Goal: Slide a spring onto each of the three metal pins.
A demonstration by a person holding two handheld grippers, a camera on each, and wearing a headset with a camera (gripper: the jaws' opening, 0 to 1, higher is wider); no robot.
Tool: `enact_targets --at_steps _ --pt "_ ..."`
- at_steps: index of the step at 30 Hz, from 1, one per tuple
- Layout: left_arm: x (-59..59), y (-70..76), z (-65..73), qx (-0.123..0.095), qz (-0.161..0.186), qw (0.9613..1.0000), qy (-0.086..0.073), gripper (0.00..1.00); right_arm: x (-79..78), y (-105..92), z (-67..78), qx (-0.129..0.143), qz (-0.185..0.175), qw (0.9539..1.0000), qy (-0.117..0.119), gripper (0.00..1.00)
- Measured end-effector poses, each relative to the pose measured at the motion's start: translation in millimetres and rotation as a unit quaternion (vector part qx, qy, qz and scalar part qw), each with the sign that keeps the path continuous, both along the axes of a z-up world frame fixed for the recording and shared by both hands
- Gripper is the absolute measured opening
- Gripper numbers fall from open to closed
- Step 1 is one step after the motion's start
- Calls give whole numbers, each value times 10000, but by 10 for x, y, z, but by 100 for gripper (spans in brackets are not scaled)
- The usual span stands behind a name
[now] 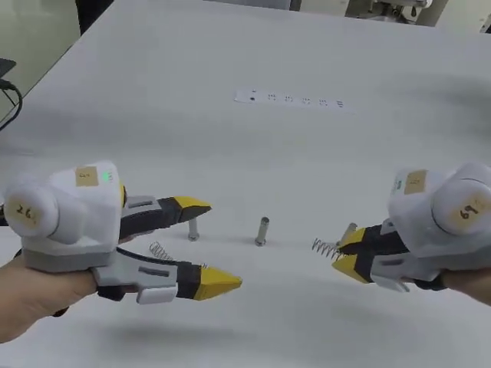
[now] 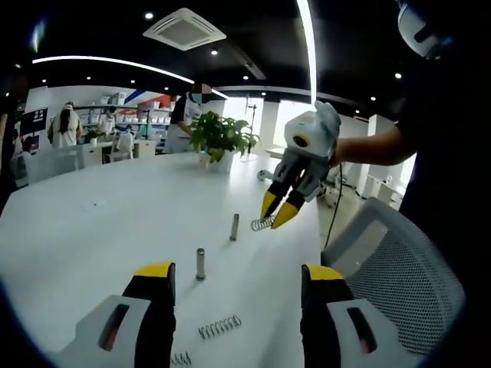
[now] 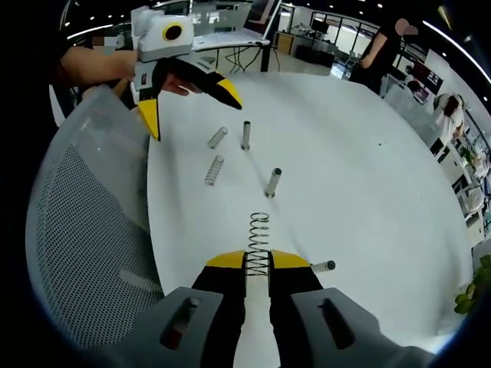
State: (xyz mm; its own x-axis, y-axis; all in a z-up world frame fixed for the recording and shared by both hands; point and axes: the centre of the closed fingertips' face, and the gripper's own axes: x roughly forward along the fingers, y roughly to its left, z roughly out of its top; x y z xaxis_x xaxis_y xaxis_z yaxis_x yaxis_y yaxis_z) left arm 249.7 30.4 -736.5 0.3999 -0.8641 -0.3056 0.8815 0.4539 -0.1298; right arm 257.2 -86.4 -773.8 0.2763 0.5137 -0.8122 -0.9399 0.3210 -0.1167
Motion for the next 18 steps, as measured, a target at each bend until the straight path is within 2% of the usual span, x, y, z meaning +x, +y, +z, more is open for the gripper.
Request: enact_targets --at_steps 4,7,12,18 --pt "6 -99 30 -90 -160 9998 5 59 -14 63 37 44 144 9999 -38 8" --pt "-33 -190 0 -5 -413 9991 -22 55 -39 103 48 33 240 9997 -56 8" --pt "-61 -280 -57 15 -725 9974 -24 51 -69 163 49 32 402 9992 -77 8" --pt "-64 -354 -82 27 -936 9956 -42 48 -118 251 52 47 584 9982 -93 8"
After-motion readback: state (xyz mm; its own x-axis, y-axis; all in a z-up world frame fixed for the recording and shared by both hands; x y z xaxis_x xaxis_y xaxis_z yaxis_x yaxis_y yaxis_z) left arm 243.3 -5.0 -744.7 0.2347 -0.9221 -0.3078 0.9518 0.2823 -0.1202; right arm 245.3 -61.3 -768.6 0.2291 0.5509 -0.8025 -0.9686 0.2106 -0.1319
